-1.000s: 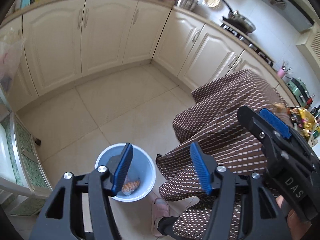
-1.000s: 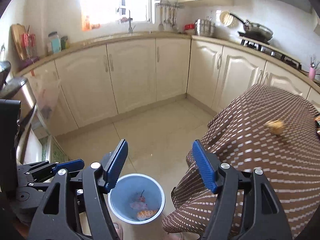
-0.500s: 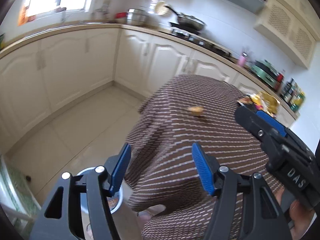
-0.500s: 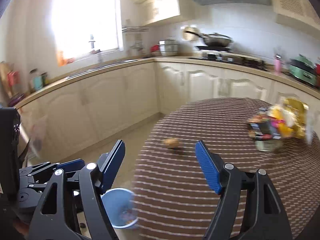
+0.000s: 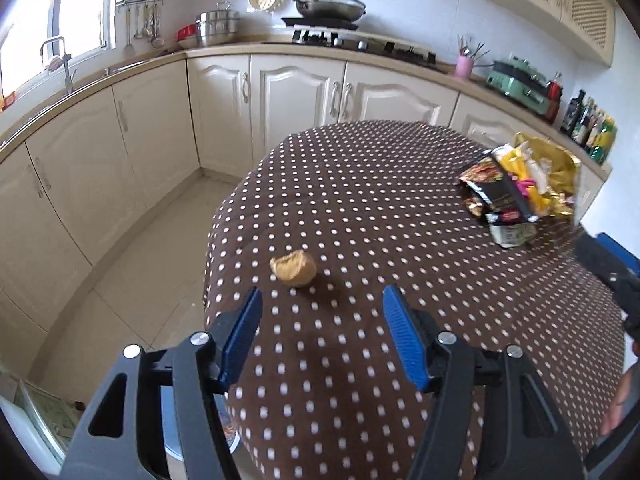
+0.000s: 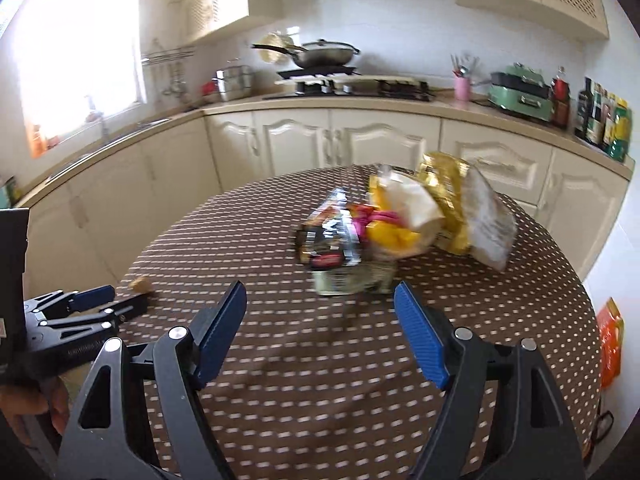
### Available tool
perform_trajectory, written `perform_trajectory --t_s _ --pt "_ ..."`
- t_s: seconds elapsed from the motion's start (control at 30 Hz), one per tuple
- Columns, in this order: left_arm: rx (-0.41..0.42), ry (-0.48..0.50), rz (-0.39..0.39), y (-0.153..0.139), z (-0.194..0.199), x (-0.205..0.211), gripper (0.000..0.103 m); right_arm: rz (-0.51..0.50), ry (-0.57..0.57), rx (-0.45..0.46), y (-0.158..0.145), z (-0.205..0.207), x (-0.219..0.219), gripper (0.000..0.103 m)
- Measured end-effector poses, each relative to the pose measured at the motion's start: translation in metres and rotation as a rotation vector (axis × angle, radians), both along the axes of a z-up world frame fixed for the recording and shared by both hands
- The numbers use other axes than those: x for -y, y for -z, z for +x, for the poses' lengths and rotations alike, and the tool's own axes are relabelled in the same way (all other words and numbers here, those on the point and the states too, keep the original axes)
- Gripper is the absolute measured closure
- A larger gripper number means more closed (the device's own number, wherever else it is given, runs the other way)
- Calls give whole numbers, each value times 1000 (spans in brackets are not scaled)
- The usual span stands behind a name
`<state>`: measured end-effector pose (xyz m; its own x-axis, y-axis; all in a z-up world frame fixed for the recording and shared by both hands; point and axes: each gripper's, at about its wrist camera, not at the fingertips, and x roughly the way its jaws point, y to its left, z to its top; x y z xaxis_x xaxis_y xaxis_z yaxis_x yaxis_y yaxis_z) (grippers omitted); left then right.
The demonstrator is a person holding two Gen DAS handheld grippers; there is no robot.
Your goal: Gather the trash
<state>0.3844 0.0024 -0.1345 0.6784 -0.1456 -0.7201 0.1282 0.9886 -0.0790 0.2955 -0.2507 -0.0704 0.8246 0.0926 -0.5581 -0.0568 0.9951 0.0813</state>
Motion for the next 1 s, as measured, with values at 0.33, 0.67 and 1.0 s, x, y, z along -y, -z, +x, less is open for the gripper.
perform_trajectory --t_s 0.33,0.67,1.0 --pt "-28 18 26 3 32 11 91 34 -37 -54 9 37 13 30" --pt "27 60 -72 -6 28 16 103 64 -25 -177 26 88 15 62" --pt "45 76 -151 -9 5 -2 103 51 -55 -120 21 60 8 100"
